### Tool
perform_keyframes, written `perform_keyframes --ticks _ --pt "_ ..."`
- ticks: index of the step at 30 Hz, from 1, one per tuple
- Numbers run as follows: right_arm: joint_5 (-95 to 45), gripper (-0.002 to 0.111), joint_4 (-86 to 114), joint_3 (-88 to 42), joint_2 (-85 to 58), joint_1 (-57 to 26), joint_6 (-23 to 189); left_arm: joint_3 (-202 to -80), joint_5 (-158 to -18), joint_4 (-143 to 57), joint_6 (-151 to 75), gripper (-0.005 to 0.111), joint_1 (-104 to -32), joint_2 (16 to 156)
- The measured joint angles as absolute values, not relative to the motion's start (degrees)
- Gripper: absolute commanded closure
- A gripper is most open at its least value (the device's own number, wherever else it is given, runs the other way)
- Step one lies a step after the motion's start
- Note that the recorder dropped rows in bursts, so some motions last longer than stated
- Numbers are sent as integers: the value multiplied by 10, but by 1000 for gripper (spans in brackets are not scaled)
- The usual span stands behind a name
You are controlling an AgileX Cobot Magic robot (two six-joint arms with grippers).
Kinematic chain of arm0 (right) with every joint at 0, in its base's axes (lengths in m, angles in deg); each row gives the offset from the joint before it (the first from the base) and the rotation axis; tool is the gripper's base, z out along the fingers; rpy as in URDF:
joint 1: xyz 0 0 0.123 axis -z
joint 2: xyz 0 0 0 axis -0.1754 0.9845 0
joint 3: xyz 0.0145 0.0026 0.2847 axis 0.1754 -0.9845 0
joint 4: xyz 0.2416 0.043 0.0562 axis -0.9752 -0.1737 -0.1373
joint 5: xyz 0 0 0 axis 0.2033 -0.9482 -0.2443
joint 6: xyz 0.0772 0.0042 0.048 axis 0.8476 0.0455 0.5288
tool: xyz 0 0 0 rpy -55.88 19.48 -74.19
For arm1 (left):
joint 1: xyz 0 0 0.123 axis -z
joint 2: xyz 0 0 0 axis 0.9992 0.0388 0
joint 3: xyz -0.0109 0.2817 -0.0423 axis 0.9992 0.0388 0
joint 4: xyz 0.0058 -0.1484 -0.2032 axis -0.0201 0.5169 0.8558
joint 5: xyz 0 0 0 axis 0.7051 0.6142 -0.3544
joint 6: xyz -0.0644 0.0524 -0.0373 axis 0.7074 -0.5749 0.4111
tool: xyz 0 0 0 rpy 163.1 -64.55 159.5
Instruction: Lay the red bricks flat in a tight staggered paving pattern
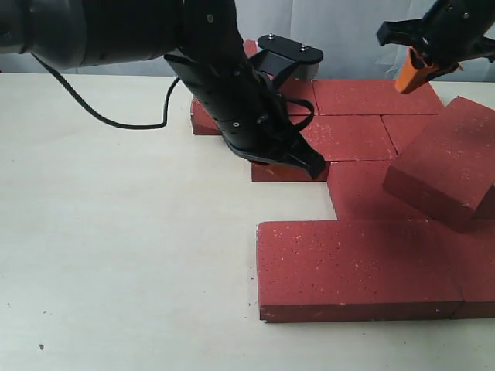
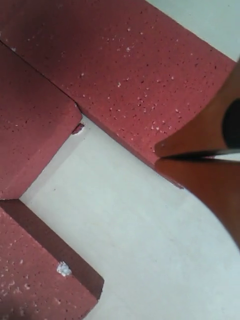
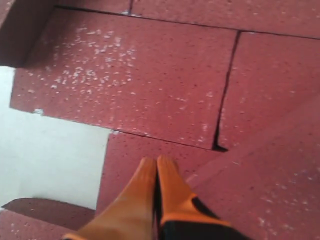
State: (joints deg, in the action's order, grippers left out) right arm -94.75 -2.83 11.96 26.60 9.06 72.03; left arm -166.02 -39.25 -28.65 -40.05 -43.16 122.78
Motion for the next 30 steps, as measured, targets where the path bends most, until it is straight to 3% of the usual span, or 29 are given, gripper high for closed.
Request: perform_keyframes --ticks 7,17,30 --pt "-902 109 -44 120 266 168 720 -1683 -404 -275 -402 107 -409 1233" --pt "-869 109 -56 120 286 300 720 -1830 -356 -246 -403 107 -382 1346" --pt "-737 109 -34 120 344 318 719 -1943 -316 -173 -443 107 -382 1448"
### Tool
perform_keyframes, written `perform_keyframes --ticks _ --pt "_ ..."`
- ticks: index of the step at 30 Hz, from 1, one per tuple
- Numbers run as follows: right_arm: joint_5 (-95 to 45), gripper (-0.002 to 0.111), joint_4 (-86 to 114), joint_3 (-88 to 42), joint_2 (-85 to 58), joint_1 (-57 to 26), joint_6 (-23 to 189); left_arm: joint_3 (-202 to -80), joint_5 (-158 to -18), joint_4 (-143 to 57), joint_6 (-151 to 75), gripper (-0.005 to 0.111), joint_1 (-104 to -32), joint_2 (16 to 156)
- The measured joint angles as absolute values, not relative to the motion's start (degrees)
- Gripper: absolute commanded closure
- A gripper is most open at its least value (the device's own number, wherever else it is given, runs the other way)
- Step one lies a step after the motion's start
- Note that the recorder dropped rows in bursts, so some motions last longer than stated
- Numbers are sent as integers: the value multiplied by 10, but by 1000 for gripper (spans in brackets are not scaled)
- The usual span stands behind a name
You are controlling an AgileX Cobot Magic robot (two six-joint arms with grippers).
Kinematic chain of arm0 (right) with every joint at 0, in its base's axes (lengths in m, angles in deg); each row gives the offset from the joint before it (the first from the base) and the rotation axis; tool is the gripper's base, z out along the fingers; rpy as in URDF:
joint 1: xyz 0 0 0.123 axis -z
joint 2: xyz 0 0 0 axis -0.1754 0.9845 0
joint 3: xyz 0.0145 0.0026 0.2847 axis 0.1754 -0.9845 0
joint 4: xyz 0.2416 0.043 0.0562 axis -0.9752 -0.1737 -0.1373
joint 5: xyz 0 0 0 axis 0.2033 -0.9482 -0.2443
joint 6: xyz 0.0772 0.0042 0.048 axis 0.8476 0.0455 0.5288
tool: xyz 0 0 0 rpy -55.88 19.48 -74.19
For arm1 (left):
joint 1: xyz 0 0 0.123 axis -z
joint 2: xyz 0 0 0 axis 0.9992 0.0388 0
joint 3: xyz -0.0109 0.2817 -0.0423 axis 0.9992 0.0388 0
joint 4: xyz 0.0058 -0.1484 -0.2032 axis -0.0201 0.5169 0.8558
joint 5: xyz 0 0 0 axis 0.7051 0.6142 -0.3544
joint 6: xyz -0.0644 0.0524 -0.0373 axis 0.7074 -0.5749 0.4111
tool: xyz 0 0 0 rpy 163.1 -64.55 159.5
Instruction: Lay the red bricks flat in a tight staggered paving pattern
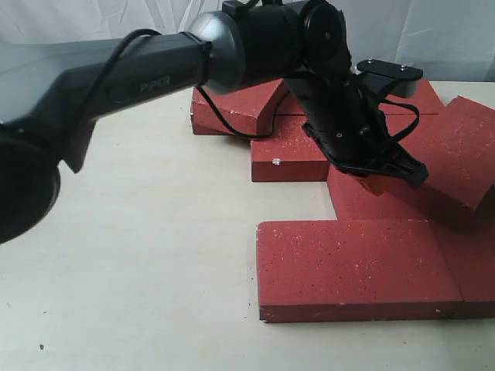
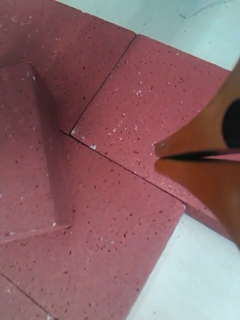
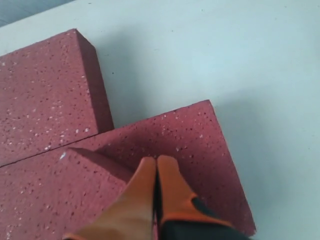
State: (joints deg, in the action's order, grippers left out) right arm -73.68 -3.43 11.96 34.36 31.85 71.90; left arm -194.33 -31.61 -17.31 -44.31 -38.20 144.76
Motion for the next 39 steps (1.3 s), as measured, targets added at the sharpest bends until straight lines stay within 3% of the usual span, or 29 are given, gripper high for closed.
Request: perform_keyframes --ticks 11,39 --pt "-708 109 -32 120 395 318 718 -1996 -311 -150 -448 107 -382 1504" --pt "-828 109 -68 124 386 302 671 -2000 -353 -177 -447 107 -390 1536"
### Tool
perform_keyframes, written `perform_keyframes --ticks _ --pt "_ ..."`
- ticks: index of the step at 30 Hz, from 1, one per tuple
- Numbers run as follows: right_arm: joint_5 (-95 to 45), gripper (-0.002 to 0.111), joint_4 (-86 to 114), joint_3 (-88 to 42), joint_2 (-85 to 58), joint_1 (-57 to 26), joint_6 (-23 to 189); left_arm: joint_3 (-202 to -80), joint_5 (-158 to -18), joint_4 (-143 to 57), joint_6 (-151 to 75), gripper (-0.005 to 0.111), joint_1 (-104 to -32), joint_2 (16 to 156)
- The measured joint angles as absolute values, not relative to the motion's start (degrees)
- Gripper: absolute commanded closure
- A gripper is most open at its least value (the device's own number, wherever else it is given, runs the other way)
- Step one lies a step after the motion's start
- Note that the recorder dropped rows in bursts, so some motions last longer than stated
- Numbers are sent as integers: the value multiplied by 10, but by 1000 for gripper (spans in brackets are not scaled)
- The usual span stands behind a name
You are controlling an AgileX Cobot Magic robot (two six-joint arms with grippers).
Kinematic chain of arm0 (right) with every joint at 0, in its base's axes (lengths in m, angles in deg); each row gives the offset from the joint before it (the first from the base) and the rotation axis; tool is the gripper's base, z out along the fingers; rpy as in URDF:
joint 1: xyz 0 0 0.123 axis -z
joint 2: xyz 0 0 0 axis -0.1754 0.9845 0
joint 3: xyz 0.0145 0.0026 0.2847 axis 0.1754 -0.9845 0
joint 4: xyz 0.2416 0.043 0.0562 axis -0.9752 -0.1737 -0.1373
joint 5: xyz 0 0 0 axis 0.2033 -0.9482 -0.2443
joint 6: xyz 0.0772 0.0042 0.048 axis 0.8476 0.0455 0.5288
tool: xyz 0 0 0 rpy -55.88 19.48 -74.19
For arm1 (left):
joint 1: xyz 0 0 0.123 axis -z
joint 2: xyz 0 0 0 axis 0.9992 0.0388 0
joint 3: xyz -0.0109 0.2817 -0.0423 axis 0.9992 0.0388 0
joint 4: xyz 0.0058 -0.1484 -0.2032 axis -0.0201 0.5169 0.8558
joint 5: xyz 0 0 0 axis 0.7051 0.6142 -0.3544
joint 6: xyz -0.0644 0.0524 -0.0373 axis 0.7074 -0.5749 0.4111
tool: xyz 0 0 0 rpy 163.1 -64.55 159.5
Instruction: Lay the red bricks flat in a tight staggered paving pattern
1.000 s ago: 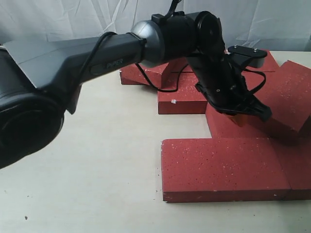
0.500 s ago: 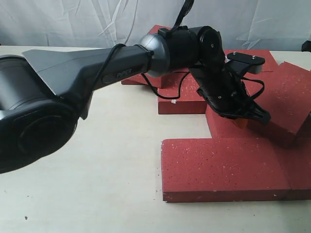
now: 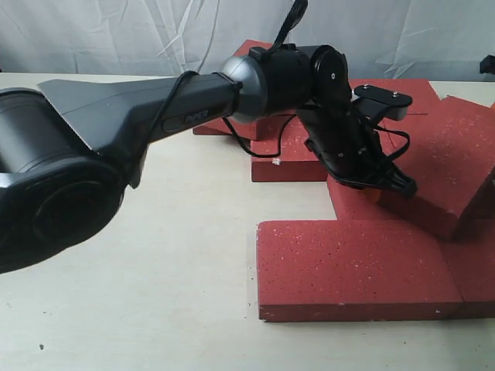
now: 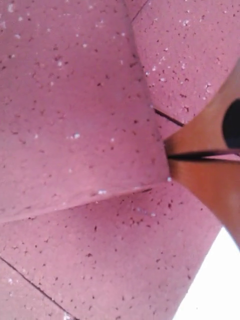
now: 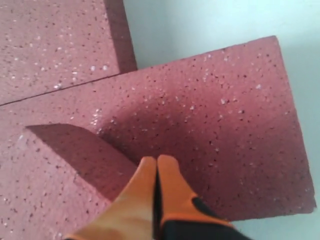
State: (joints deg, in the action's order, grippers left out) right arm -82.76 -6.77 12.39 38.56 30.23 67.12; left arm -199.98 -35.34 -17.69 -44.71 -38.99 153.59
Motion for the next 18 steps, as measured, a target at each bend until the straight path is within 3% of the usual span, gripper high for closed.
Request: perform_keyframes --ticks 18 --pt "-914 109 -107 124 295 299 657 -2000 -269 -196 -442 107 -449 1452"
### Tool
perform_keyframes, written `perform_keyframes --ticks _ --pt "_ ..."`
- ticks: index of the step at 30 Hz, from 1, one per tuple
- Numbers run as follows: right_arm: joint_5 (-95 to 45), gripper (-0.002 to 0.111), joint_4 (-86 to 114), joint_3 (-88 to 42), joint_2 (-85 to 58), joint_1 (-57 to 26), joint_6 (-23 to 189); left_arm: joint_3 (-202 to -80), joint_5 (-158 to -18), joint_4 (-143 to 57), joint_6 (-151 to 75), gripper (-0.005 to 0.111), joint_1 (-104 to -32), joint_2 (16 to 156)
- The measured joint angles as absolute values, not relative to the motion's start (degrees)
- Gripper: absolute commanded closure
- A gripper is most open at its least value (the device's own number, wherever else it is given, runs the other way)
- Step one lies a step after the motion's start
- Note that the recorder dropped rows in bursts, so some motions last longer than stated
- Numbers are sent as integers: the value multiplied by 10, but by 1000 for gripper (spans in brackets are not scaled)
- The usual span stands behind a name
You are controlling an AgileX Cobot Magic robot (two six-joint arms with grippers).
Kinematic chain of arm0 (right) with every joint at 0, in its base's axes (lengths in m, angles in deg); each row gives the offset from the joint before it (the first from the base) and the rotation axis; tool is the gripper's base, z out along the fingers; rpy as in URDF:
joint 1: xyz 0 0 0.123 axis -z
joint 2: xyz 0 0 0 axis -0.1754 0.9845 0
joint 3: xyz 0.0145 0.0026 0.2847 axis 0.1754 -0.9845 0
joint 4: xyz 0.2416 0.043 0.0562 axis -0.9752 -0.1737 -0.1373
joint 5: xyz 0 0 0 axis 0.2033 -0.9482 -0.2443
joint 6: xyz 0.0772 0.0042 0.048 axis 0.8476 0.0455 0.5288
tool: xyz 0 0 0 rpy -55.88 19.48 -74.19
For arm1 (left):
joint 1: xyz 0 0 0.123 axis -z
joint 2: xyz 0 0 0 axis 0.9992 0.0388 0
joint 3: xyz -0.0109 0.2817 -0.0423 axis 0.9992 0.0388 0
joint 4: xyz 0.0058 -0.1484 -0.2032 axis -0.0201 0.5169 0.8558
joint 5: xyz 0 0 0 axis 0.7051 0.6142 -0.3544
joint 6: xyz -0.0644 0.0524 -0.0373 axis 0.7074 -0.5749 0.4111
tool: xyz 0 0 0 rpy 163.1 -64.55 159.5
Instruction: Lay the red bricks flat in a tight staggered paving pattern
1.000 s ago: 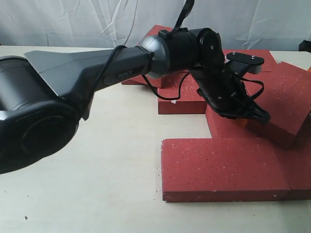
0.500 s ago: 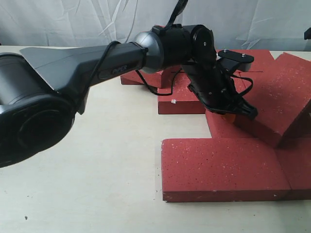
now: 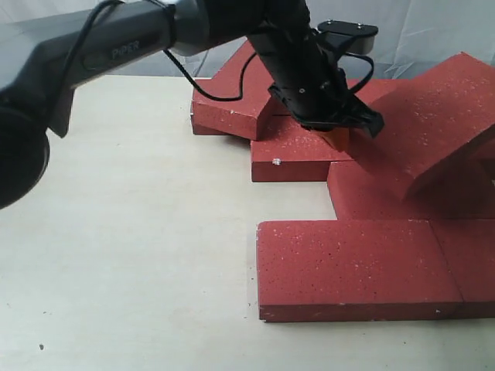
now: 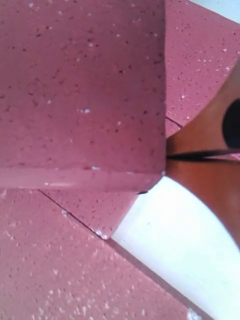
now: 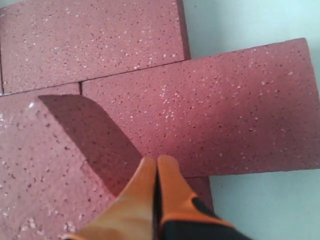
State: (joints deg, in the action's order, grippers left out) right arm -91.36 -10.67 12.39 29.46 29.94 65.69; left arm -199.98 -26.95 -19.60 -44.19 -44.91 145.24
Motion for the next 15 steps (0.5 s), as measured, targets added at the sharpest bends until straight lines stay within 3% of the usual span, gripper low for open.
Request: perform_keyframes --ticks 15 --pt "-919 109 -92 121 278 166 654 -1999 -143 -286 -413 107 -535 1433"
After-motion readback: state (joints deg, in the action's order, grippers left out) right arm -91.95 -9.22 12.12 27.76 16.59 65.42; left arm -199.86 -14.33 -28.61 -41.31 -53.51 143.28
